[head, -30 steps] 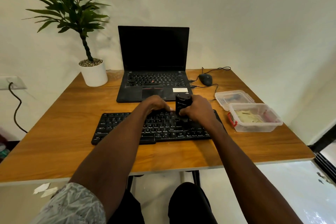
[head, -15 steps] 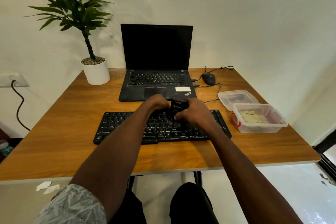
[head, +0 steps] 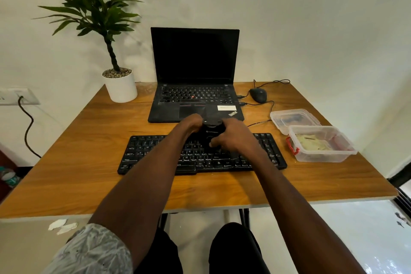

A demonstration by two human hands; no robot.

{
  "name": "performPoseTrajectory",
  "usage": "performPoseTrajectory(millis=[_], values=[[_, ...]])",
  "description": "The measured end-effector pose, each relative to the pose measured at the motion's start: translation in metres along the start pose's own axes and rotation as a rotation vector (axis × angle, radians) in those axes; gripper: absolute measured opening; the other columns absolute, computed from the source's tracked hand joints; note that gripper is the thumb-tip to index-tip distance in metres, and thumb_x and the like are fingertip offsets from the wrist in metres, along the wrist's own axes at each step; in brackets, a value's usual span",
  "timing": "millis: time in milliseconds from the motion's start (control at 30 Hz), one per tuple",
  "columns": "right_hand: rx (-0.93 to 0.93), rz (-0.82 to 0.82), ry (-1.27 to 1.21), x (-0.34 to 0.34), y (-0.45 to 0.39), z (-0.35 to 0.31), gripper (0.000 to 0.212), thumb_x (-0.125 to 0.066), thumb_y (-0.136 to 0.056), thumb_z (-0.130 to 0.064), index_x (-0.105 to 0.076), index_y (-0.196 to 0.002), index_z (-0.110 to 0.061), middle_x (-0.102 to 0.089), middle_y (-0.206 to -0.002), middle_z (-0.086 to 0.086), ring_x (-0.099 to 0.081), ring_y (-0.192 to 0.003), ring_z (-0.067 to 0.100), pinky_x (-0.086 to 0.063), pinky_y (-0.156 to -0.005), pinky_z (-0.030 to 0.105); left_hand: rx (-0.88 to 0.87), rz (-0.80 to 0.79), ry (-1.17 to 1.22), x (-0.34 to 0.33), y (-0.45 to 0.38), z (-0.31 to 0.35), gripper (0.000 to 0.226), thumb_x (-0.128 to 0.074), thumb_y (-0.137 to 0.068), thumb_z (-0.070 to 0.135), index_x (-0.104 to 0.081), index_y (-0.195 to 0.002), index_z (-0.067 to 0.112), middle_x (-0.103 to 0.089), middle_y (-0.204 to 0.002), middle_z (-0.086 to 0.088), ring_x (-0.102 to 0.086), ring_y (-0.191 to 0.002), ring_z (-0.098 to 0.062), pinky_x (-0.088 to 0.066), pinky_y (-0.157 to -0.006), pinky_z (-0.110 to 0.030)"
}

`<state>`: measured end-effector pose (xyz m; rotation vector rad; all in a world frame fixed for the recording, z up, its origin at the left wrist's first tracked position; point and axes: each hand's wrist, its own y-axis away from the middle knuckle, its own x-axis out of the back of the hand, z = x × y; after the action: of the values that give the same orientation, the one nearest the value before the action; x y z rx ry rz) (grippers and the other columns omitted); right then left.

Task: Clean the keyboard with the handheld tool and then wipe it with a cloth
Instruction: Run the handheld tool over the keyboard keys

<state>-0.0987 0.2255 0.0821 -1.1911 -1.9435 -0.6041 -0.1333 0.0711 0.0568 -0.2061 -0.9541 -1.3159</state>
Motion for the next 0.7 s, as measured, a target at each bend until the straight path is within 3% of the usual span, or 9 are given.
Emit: performPoseTrajectory(millis=[67, 133, 267, 333, 400, 500, 567, 633, 700], values=[[0.021, -0.070, -0.066, -0.003, 0.002, 0.002, 0.044, -0.080, -0.073, -0.018, -0.062, -0.112, -0.019, -0.069, -0.106, 0.002, -0.064, -0.085, 0.015, -0.052, -0.069, 0.026, 0.009, 0.012, 0.023, 0.001, -0.002, 0.001, 0.025, -0.051, -0.096, 0.014, -0.058, -0.074, 0.004, -0.055, -0.074, -0.008, -0.049, -0.062, -0.018, -0.039, -0.061, -0.026], [-0.057, -0.067, -0.108, 0.009, 0.002, 0.011, 0.043, -0.082, -0.071, -0.018, -0.062, -0.110, -0.016, -0.069, -0.105, 0.004, -0.064, -0.088, 0.017, -0.055, -0.075, 0.032, 0.009, 0.016, 0.015, 0.000, -0.001, 0.001, 0.014, -0.060, -0.092, 0.017, -0.061, -0.090, 0.004, -0.059, -0.086, -0.009, -0.055, -0.073, -0.020, -0.044, -0.071, -0.030], [-0.181, -0.008, 0.045, 0.033, -0.001, 0.029, 0.053, -0.083, -0.070, -0.022, -0.061, -0.118, -0.014, -0.067, -0.110, 0.005, -0.063, -0.096, 0.021, -0.054, -0.081, 0.037, 0.032, -0.037, 0.031, -0.003, 0.000, 0.000, 0.040, -0.077, -0.079, 0.024, -0.065, -0.109, 0.002, -0.064, -0.106, -0.011, -0.063, -0.103, -0.030, -0.047, -0.079, -0.036], [-0.146, -0.017, 0.040, 0.028, 0.000, 0.020, 0.052, -0.083, -0.070, -0.023, -0.060, -0.116, -0.015, -0.066, -0.106, 0.003, -0.062, -0.092, 0.018, -0.053, -0.073, 0.031, 0.028, -0.039, 0.024, -0.003, -0.004, -0.001, 0.030, -0.074, -0.082, 0.023, -0.064, -0.103, 0.003, -0.062, -0.097, -0.009, -0.062, -0.096, -0.025, -0.046, -0.074, -0.032], [-0.072, -0.056, 0.004, 0.013, 0.001, 0.008, 0.047, -0.082, -0.071, -0.022, -0.061, -0.113, -0.018, -0.066, -0.102, 0.000, -0.061, -0.084, 0.013, -0.048, -0.066, 0.024, 0.010, -0.019, 0.025, -0.002, -0.007, -0.002, 0.018, -0.062, -0.091, 0.020, -0.058, -0.082, 0.005, -0.054, -0.079, -0.004, -0.056, -0.072, -0.016, -0.043, -0.060, -0.021], [-0.013, -0.082, -0.107, -0.002, 0.002, -0.003, 0.038, -0.080, -0.072, -0.018, -0.061, -0.104, -0.021, -0.067, -0.095, -0.002, -0.063, -0.077, 0.011, -0.052, -0.064, 0.025, 0.010, -0.009, 0.089, -0.001, -0.009, -0.003, 0.033, -0.051, -0.097, 0.016, -0.051, -0.065, 0.009, -0.049, -0.065, -0.002, -0.043, -0.053, -0.012, -0.037, -0.040, -0.015], [-0.040, -0.087, -0.143, 0.000, 0.002, 0.001, 0.038, -0.081, -0.071, -0.017, -0.060, -0.103, -0.019, -0.068, -0.097, 0.000, -0.065, -0.082, 0.015, -0.055, -0.071, 0.031, -0.002, -0.001, 0.079, -0.002, -0.010, -0.004, 0.029, -0.053, -0.096, 0.019, -0.053, -0.069, 0.009, -0.053, -0.071, -0.004, -0.047, -0.057, -0.012, -0.040, -0.046, -0.018], [-0.113, -0.079, -0.093, 0.013, 0.000, 0.012, 0.043, -0.082, -0.070, -0.018, -0.061, -0.108, -0.016, -0.067, -0.100, 0.002, -0.064, -0.086, 0.017, -0.053, -0.071, 0.030, -0.011, -0.003, 0.040, -0.003, -0.010, -0.004, 0.016, -0.063, -0.090, 0.021, -0.061, -0.085, 0.006, -0.061, -0.091, -0.008, -0.059, -0.075, -0.018, -0.047, -0.063, -0.024], [-0.171, -0.065, -0.027, 0.025, 0.000, 0.019, 0.049, -0.083, -0.069, -0.020, -0.061, -0.112, -0.016, -0.065, -0.102, 0.002, -0.062, -0.088, 0.018, -0.050, -0.068, 0.029, -0.008, -0.017, 0.061, -0.005, -0.012, -0.005, 0.035, -0.073, -0.082, 0.023, -0.064, -0.108, 0.002, -0.061, -0.108, -0.010, -0.061, -0.102, -0.027, -0.048, -0.081, -0.034]])
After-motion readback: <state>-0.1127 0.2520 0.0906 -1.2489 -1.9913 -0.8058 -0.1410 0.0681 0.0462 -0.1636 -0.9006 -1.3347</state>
